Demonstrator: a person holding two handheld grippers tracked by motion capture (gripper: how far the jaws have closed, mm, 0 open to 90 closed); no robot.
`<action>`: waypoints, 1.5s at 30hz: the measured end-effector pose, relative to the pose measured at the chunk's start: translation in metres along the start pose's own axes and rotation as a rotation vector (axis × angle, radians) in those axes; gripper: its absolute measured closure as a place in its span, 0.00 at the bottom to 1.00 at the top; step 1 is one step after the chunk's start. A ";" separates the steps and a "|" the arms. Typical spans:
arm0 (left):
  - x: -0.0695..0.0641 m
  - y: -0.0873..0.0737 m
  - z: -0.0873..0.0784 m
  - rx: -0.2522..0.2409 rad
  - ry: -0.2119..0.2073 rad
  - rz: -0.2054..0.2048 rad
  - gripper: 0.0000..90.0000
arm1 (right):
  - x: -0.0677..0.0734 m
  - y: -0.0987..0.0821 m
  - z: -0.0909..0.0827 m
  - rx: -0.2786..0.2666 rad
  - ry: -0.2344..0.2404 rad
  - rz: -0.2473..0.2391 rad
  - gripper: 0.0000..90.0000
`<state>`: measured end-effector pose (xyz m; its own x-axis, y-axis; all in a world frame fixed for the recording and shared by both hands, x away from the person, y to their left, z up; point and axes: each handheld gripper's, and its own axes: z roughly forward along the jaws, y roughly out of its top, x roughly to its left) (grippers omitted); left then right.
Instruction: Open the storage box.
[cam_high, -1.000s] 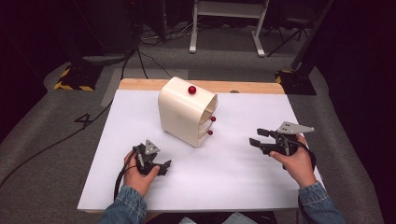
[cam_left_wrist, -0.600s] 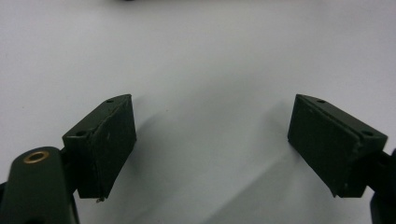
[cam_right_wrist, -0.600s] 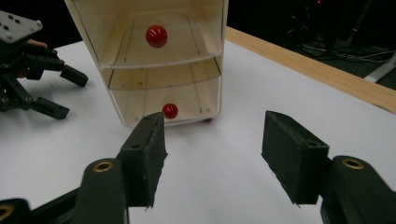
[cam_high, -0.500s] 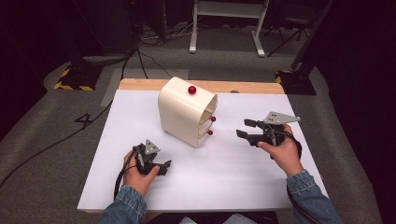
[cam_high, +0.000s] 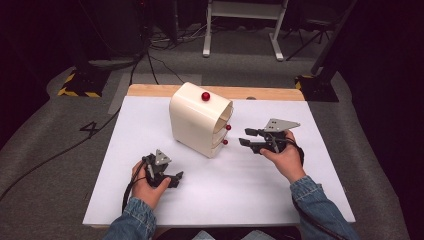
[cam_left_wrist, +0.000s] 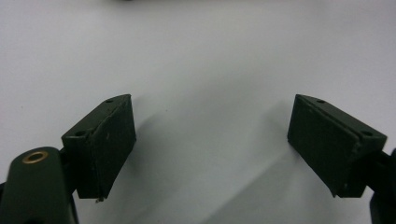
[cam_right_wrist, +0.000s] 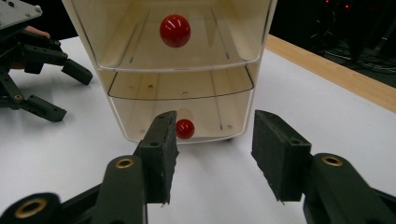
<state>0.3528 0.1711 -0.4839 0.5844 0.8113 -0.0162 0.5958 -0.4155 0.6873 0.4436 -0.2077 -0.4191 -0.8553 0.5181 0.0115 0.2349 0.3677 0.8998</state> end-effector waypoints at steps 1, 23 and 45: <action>0.000 0.000 0.000 0.000 0.001 0.000 0.17 | 0.000 -0.001 0.002 -0.001 0.001 0.003 0.58; -0.001 0.000 0.000 -0.004 0.007 0.000 0.17 | 0.006 -0.020 0.052 0.028 0.063 -0.002 0.73; -0.001 -0.001 0.000 -0.009 0.009 0.004 0.18 | 0.012 -0.020 0.054 0.049 0.054 -0.018 0.82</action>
<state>0.3519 0.1706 -0.4844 0.5820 0.8131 -0.0066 0.5881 -0.4153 0.6940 0.4532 -0.1670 -0.4601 -0.8829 0.4692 0.0196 0.2398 0.4146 0.8779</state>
